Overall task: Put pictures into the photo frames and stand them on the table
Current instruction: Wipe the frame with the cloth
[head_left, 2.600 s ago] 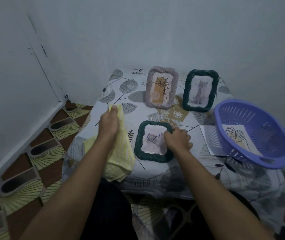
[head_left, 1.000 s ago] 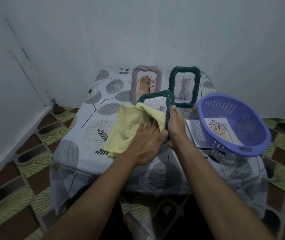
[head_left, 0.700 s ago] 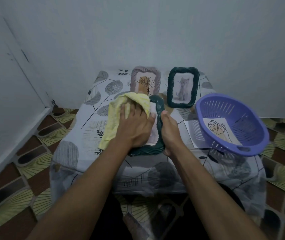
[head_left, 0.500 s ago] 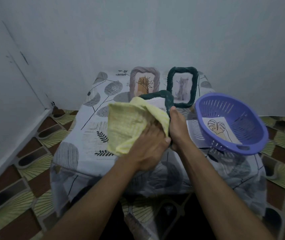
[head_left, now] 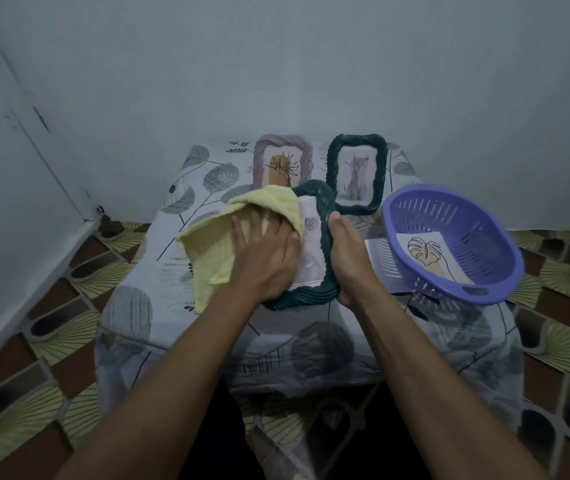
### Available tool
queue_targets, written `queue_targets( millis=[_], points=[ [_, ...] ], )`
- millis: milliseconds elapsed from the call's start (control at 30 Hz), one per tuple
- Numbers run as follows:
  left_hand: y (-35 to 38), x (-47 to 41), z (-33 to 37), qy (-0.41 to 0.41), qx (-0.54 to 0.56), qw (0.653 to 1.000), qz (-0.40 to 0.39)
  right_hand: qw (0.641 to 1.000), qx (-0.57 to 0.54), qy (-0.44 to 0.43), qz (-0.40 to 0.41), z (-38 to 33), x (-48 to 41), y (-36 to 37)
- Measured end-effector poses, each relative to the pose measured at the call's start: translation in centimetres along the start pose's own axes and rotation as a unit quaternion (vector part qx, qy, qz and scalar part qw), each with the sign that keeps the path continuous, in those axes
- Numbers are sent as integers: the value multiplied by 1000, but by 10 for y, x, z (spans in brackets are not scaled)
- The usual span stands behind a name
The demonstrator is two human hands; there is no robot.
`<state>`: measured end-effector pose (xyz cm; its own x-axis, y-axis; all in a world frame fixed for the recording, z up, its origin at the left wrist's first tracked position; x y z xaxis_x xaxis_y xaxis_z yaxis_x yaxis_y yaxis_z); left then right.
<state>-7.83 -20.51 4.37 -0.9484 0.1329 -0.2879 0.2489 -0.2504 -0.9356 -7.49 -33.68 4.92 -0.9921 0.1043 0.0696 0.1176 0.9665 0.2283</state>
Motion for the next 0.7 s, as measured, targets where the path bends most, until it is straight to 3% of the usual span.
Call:
queue_targets(
  millis=[167,233,333,400,533,600,700],
  points=[
    [21,43,28,158,126,978,-47,998,29,-32,48,-11,-10,-16],
    [21,47,23,162,208,964,-45,998,21,-19,53,-10,-13,-23],
    [2,38,12,136,269,952,51,999,1,23,49,-2,-11,-28],
    [-13,29,9,155,255,945,138,998,-19,46,37,1,-8,-27],
    [-19,9,-4,108,234,951,171,998,-32,58,18,2,-4,-20],
    [-15,4,-5,92,159,969,166,997,-45,67,11,4,-3,-16],
    [-10,-1,-3,37,53,994,92,996,-55,68,-3,9,0,-8]
  ],
)
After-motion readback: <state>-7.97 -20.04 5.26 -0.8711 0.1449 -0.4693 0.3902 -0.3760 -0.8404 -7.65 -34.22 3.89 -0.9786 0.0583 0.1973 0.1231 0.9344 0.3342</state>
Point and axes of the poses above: each hand's wrist, its own x-axis away from the middle knuckle, its own y-axis out of the palm, z = x × y, the point moved 3 cm from there along -x, towards the middle knuckle, and after that the axes turned 4 degrees about z, right-handed, at the moved point
